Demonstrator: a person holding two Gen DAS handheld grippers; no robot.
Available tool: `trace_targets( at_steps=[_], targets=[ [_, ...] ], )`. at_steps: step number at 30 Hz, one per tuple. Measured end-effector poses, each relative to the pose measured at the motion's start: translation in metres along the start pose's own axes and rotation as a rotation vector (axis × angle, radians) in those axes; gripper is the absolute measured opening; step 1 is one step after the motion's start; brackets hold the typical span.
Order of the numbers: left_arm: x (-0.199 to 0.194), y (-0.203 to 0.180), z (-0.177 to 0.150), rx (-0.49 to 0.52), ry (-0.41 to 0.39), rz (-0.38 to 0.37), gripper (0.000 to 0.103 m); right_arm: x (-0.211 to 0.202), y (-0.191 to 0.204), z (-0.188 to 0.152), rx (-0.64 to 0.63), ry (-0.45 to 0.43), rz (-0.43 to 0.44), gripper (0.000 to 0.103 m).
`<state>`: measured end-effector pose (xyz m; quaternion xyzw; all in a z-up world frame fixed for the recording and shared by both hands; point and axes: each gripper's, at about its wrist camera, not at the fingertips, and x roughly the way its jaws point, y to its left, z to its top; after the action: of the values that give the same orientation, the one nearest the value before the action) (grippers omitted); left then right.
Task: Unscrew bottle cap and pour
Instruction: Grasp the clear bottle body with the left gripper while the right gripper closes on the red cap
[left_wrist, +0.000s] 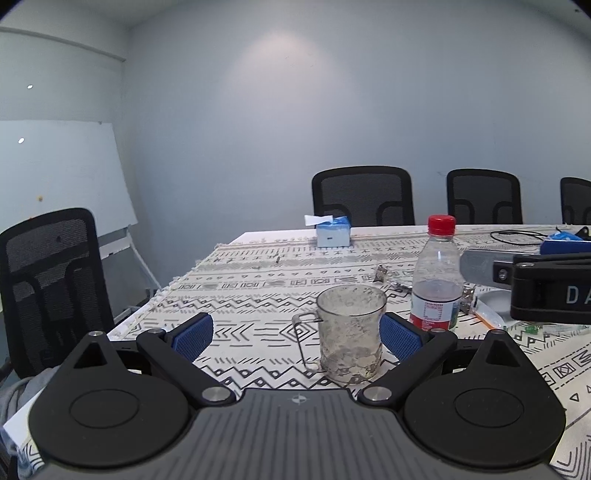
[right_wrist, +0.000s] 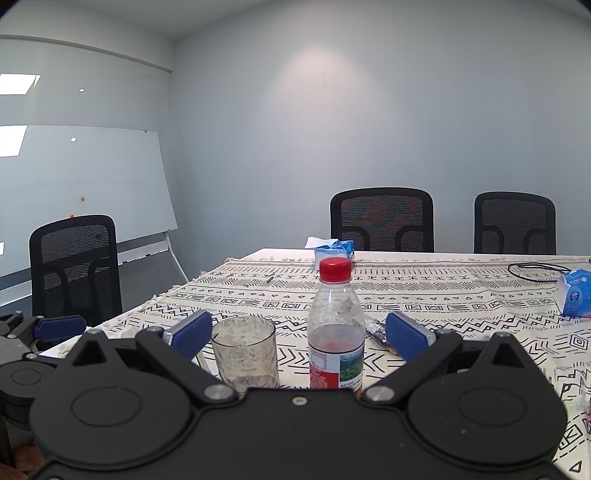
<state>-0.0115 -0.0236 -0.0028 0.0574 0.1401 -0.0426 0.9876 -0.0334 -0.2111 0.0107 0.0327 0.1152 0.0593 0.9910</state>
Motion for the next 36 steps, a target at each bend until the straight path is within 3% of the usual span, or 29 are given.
trace_targets(
  at_steps=[6, 11, 15, 19, 24, 31, 33, 36],
  targets=[
    [0.01, -0.006, -0.003, 0.006, -0.008, -0.109, 0.098, 0.001, -0.006, 0.004, 0.009, -0.005, -0.01, 0.099],
    [0.024, -0.024, -0.007, 0.045, -0.006, -0.14, 0.098, 0.011, -0.013, 0.008, 0.021, 0.005, -0.012, 0.099],
    [0.03, -0.033, -0.007, 0.034, -0.037, -0.213, 0.098, 0.023, -0.019, 0.009, 0.027, 0.016, -0.008, 0.099],
    [0.036, -0.043, -0.004, 0.035, -0.08, -0.298, 0.098, 0.035, -0.033, 0.012, 0.04, 0.003, 0.072, 0.099],
    [0.058, -0.059, 0.0, 0.044, -0.072, -0.363, 0.098, 0.051, -0.049, 0.024, 0.018, -0.019, 0.156, 0.09],
    [0.1, -0.077, 0.004, 0.063, -0.035, -0.412, 0.098, 0.092, -0.057, 0.042, -0.028, 0.016, 0.226, 0.086],
    [0.111, -0.077, 0.004, 0.056, -0.015, -0.415, 0.098, 0.113, -0.058, 0.047, -0.04, 0.062, 0.245, 0.072],
    [0.123, -0.074, 0.002, 0.031, 0.002, -0.439, 0.098, 0.142, -0.059, 0.047, -0.06, 0.121, 0.263, 0.065]
  ],
)
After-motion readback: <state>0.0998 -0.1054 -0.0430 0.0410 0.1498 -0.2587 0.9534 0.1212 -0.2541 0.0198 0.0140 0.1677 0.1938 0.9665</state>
